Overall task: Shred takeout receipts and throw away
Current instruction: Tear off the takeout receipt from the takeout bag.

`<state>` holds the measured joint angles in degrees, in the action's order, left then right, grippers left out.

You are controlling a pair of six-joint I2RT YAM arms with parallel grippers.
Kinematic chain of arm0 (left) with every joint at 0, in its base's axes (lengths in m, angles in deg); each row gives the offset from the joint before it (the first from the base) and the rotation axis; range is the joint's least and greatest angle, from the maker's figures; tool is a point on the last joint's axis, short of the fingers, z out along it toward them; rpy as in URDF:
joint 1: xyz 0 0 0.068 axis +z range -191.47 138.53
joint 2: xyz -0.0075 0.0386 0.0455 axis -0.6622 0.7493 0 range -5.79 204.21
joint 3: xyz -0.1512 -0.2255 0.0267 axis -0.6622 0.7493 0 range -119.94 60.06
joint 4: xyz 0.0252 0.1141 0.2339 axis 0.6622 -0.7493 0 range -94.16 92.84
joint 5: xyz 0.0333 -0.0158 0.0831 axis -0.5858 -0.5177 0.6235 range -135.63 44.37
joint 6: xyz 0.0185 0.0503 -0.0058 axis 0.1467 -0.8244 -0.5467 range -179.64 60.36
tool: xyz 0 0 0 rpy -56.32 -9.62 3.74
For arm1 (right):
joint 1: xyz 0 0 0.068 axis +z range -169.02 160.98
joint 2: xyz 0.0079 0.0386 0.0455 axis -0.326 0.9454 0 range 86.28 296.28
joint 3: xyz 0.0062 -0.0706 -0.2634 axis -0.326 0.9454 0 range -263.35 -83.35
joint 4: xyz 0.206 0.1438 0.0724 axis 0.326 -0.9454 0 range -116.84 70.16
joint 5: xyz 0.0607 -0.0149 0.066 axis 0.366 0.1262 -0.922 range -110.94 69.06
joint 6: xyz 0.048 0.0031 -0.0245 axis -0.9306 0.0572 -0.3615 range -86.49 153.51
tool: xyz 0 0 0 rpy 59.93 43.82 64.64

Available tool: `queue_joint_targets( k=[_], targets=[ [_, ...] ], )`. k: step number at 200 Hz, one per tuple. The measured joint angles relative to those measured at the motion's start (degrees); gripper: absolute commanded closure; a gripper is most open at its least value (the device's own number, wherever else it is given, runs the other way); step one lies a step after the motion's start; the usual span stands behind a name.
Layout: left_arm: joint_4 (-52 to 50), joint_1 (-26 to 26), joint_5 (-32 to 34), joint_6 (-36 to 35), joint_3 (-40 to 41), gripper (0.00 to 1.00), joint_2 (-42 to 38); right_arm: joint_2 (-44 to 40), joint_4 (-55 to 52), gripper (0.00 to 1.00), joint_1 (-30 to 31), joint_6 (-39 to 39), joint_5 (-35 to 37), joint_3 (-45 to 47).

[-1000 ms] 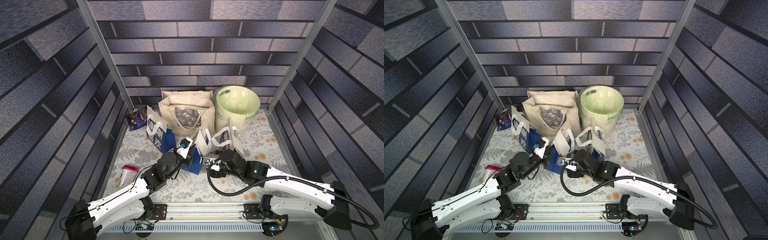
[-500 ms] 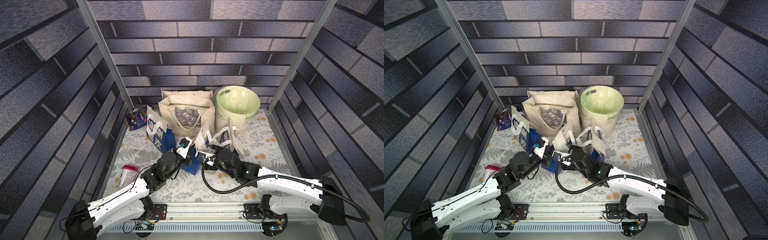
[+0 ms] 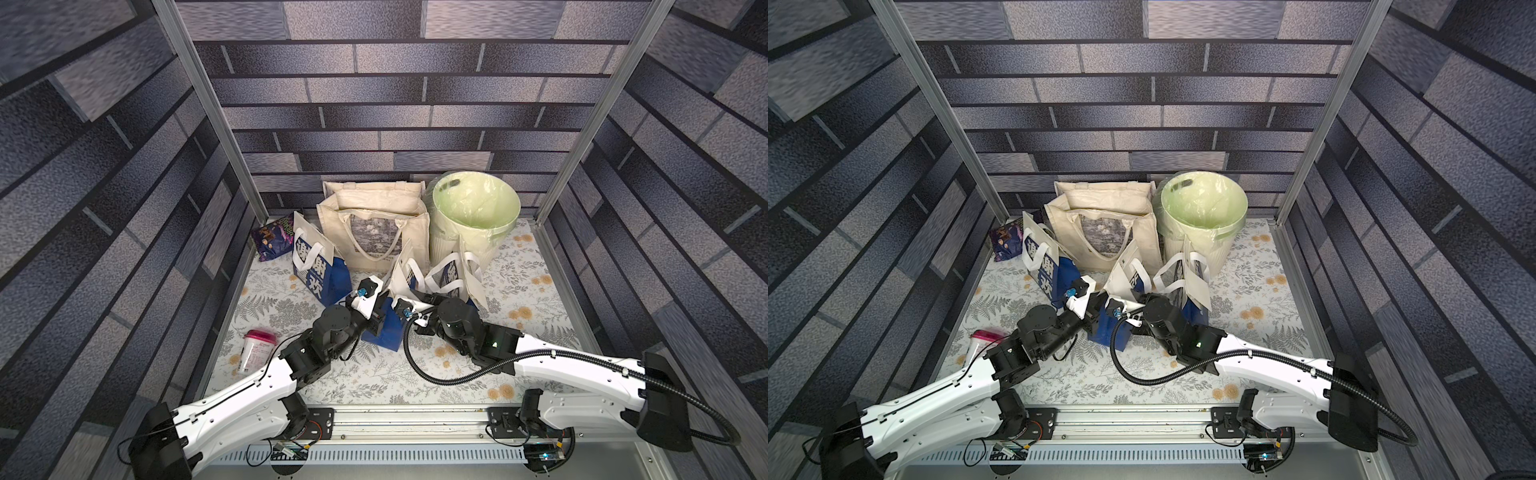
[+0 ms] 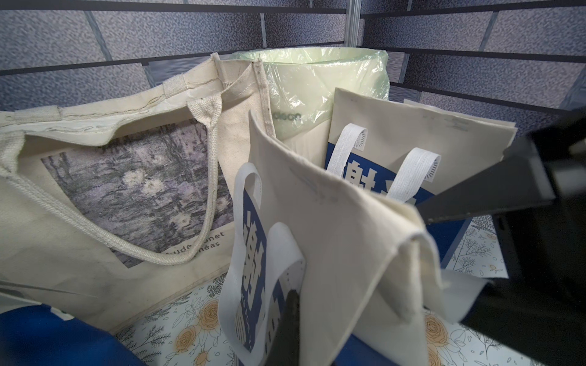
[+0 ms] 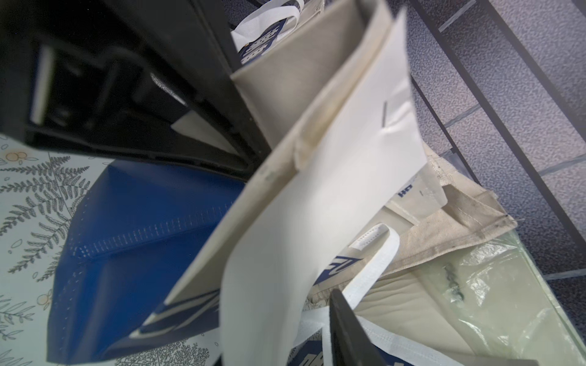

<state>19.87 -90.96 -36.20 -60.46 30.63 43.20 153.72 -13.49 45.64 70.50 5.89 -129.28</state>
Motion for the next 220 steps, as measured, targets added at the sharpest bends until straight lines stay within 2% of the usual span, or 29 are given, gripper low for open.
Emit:
queue_joint_targets(
  k=[32,80,129,220],
  targets=[
    [-0.1,0.0,0.0,0.0,0.3,1.00,-0.4,0.3,1.0,1.00,0.0,-0.5,-0.1,-0.1],
    [-1.0,0.0,0.8,-0.8,0.6,1.00,-1.5,0.4,1.2,1.00,0.0,-0.6,1.2,-1.3],
    [-2.8,0.0,1.7,-4.3,2.1,1.00,-4.2,0.7,1.8,1.00,-0.1,-2.3,2.3,-6.7],
    [-5.0,0.0,0.9,-9.1,2.2,1.00,-6.0,0.9,-1.1,1.00,-2.5,-10.7,-4.0,-10.9]
  ],
)
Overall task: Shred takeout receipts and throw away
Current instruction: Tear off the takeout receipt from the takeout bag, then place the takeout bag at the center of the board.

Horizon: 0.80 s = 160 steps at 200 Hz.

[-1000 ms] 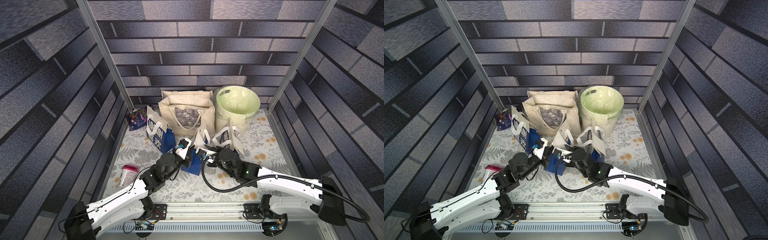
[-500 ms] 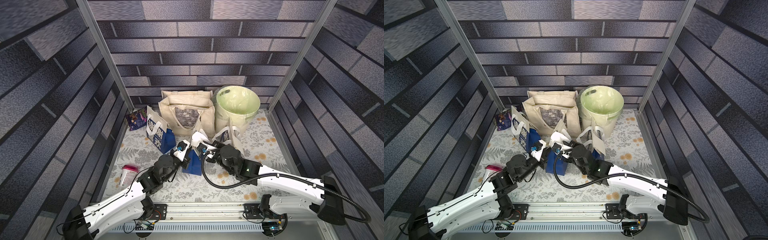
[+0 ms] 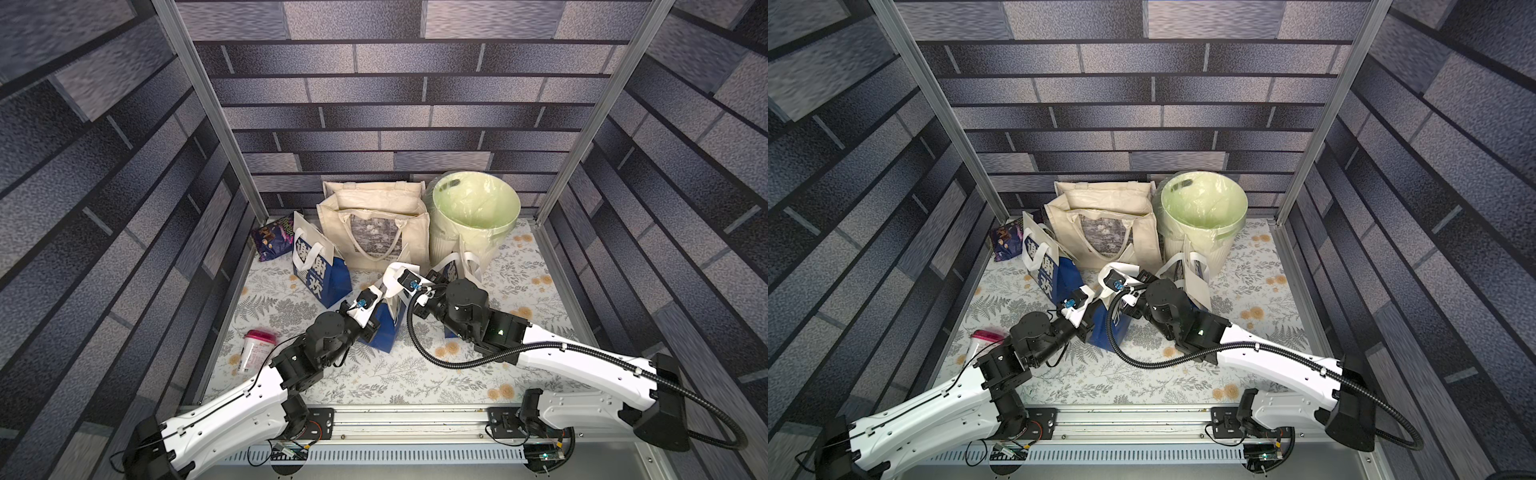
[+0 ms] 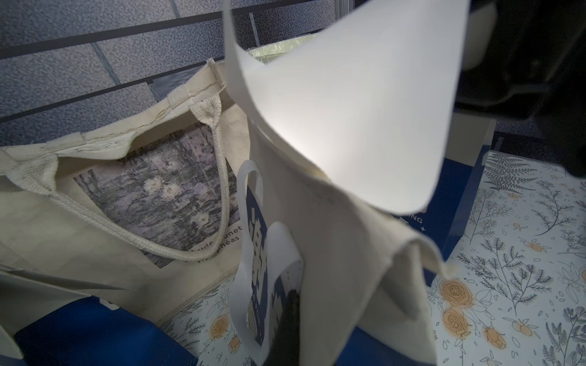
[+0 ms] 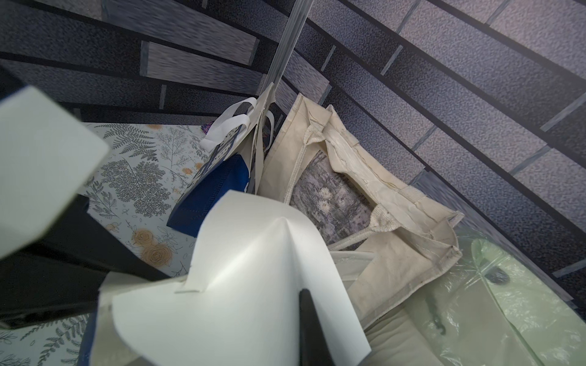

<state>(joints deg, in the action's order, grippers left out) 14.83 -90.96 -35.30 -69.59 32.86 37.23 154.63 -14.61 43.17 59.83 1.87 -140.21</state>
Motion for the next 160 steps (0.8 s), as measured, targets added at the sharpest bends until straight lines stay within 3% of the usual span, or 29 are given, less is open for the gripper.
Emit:
queue_joint_targets(
  k=[63,144,148,154,160],
  targets=[
    [-0.8,0.0,0.2,-0.6,0.0,1.00,-0.7,0.3,-2.1,1.00,-1.4,-5.3,-2.8,-3.9],
    [-2.6,0.0,0.7,-0.6,0.1,1.00,-0.5,-1.7,2.3,1.00,-2.8,-9.2,-1.4,-7.9],
    [-2.6,0.0,0.7,-0.6,0.1,0.90,-0.6,-1.7,2.3,1.00,-2.8,-9.4,-1.4,-7.8],
    [-2.6,0.0,0.7,-0.6,0.1,0.65,-0.6,-1.7,2.3,1.00,-2.8,-9.7,-1.4,-7.8],
    [-2.6,0.0,0.7,-0.9,0.2,0.55,-0.6,-1.7,2.1,1.00,-2.9,-9.9,-1.5,-7.8]
  ],
)
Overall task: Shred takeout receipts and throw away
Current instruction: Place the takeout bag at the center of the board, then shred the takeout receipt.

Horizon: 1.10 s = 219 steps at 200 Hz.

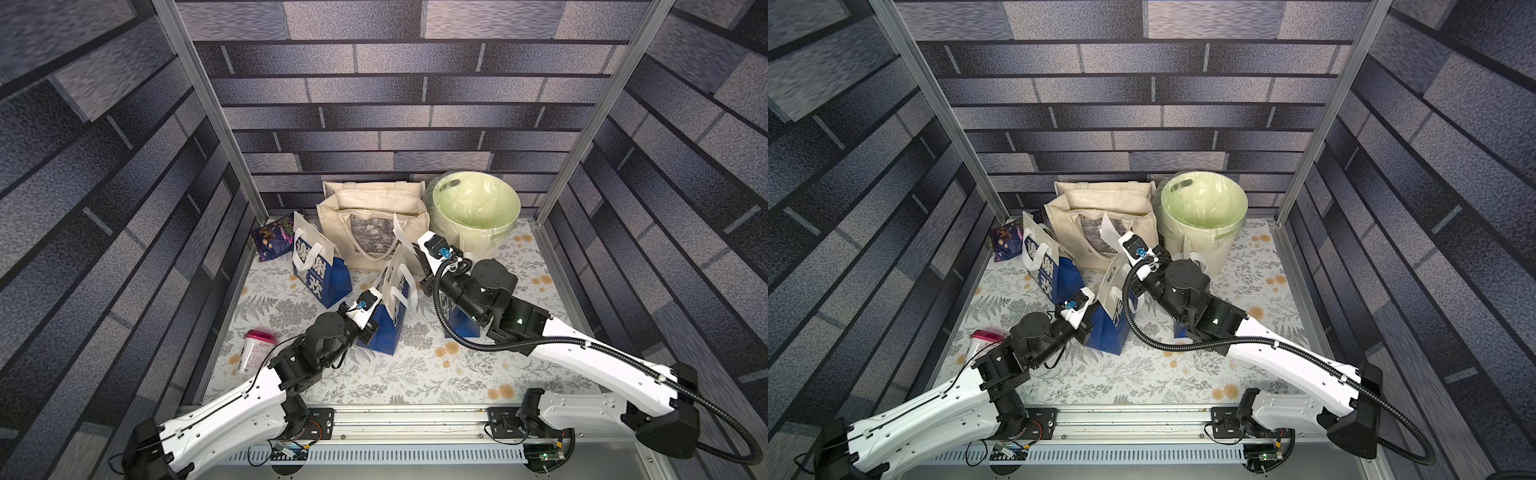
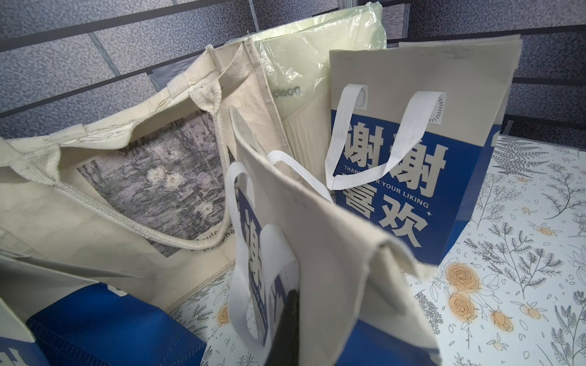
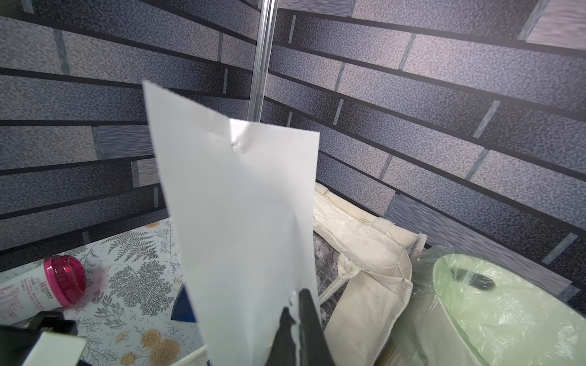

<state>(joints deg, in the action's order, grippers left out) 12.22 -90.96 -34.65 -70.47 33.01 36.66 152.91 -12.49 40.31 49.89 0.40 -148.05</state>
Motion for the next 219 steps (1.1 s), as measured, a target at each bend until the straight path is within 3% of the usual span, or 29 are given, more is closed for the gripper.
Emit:
queue_joint_targets(
  k=[25,43,125,145,171,219],
  targets=[
    [-0.8,0.0,-0.2,-0.7,1.6,0.30,-0.1,-0.1,-2.0,1.00,-0.4,-1.2,-0.5,0.0],
    [-1.9,0.0,-0.6,-1.7,2.9,0.19,-0.9,-0.5,-4.8,1.00,-0.5,-1.7,-1.1,0.0],
    [-13.0,1.0,-9.4,-5.1,1.1,0.08,-11.0,-1.8,-16.7,1.00,-0.5,-0.7,-2.5,-1.8],
    [-19.1,1.9,-11.6,-6.0,-4.5,0.08,-12.0,-1.2,-23.3,1.00,-0.6,1.0,-4.5,-6.4],
    [-23.9,6.6,-16.0,-6.1,-17.7,0.08,-9.4,-0.9,-31.0,1.00,-0.6,2.0,-8.5,-12.9],
    [-23.9,18.4,-34.4,-3.5,-38.0,0.05,1.5,-0.8,-42.3,1.00,-1.0,1.4,-16.0,-20.0]
  ],
)
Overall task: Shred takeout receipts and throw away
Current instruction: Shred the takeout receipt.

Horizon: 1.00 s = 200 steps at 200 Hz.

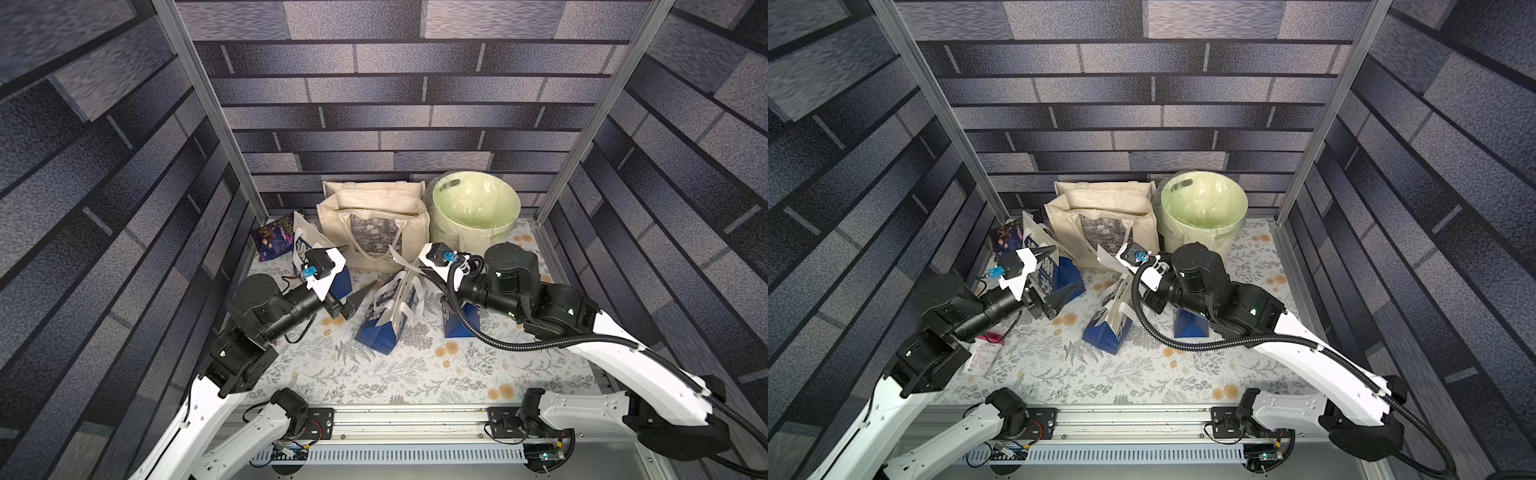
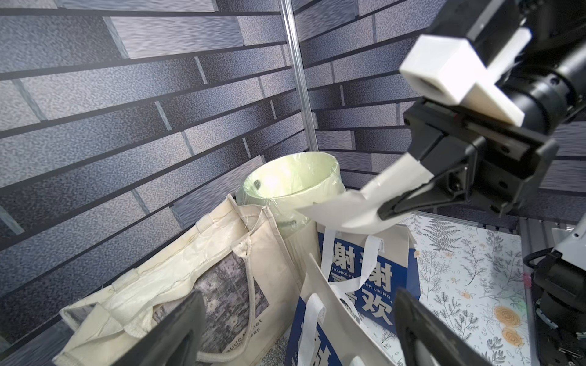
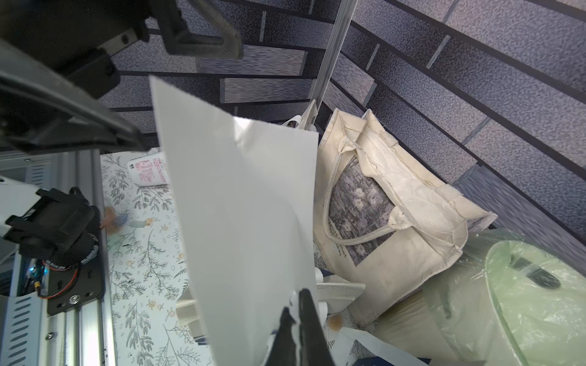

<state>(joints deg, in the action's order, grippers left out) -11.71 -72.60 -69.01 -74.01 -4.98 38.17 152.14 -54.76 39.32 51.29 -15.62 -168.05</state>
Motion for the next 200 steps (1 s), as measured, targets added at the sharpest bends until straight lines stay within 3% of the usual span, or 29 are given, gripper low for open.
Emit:
queue_joint_targets(
  k=[41,67,102,145,165,200],
  targets=[
    [-3.1,-0.3,-14.1,-0.9,-9.3,0.07,9.6,1.8,-5.8,1.00,0.0,-1.6,-4.8,-2.8],
    [-5.7,-1.2,-19.8,-2.3,-11.3,0.18,12.7,3.3,-7.7,1.00,0.0,-2.6,-6.8,-3.7],
    [-7.6,-2.2,-24.2,-3.6,-12.3,0.34,14.7,4.7,-9.0,1.00,0.0,-3.1,-8.5,-5.2],
    [-9.3,-2.3,-26.0,-4.3,-12.3,0.43,15.3,4.8,-9.9,1.00,-0.3,-3.5,-9.5,-5.8],
    [-10.6,-2.7,-26.0,-4.9,-12.6,0.53,15.6,4.9,-10.0,1.00,-0.3,-3.5,-9.7,-6.2],
    [-11.5,-3.5,-25.9,-5.9,-12.8,0.83,15.9,5.3,-10.2,1.00,-0.4,-3.5,-9.7,-6.3]
  ],
)
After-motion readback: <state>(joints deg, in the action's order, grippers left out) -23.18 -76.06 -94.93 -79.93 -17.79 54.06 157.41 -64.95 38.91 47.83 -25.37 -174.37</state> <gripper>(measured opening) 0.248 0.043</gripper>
